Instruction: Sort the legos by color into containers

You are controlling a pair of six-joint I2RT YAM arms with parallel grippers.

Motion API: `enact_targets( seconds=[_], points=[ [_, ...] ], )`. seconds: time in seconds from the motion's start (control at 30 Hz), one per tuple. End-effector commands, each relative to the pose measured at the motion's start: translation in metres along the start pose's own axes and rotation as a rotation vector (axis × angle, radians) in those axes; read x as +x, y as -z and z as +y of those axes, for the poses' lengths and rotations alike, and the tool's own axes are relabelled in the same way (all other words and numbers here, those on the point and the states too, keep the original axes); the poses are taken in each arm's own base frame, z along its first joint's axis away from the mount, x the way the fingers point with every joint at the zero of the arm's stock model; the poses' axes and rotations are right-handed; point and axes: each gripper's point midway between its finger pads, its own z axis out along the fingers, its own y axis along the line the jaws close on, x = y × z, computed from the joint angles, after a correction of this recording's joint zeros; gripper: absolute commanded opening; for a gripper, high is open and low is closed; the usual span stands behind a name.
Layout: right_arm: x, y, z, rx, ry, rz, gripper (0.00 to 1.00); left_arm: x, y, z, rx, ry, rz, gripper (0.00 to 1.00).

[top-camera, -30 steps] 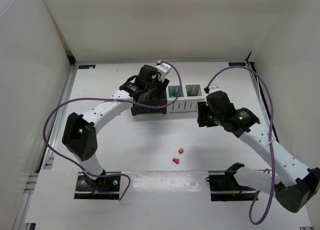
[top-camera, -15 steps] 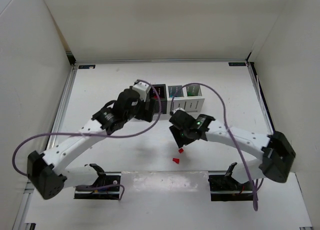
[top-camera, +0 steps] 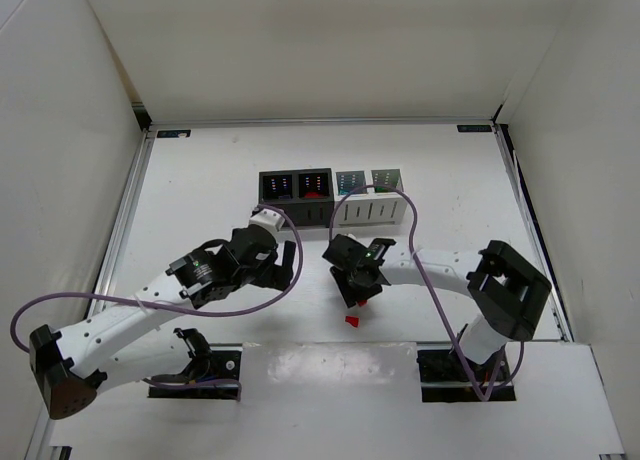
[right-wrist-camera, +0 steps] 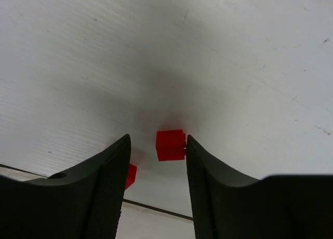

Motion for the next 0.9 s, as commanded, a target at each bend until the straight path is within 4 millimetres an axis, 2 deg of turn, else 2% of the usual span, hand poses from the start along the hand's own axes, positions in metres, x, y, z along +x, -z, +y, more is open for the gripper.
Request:
enact_targets(
  seconds=[0.0, 0.2, 0.3, 0.4, 0.53, 0.7, 0.73, 0.8, 0.83, 0.87],
  points=[
    [0.005, -0.003, 0.006, -0.028, -0.04, -0.002, 0.5, -0.006, 0.007, 0.003, -0.017, 0.036, -0.022, 1.0],
    [0.023, -0.007, 0.002, -0.012, -0.063, 0.029, 0.5, -0.005, 0.006, 0.003, -0.026, 0.019, -0.006, 1.0],
    [0.024, -0.008, -0.001, -0.005, -0.071, 0.02, 0.44, -0.004, 0.005, 0.002, -0.025, 0.019, -0.003, 1.0],
    [0.02, -0.006, -0.001, -0.009, -0.074, 0.005, 0.32, -0.006, 0.005, 0.001, -0.02, 0.023, -0.01, 1.0],
    [0.014, -0.002, -0.006, -0.001, -0.081, -0.019, 0.26, -0.01, 0.007, -0.001, -0.016, 0.022, -0.016, 1.0],
    [-0.013, 0.015, -0.006, -0.01, -0.039, -0.091, 0.22, -0.01, 0.007, 0.005, -0.048, 0.031, -0.019, 1.0],
    [-0.035, 0.03, 0.001, -0.033, -0.013, -0.141, 0.22, -0.009, 0.008, 0.005, -0.046, 0.034, -0.02, 1.0],
    [-0.048, 0.04, -0.002, -0.02, 0.042, -0.162, 0.22, -0.007, 0.008, 0.013, -0.08, 0.051, -0.03, 1.0],
    [-0.078, 0.062, 0.008, -0.048, 0.049, -0.239, 0.22, -0.004, 0.008, 0.015, -0.092, 0.056, -0.024, 1.0],
    [-0.087, 0.064, 0.005, -0.04, 0.048, -0.251, 0.22, -0.003, 0.008, 0.016, -0.097, 0.067, -0.023, 1.0]
  ],
)
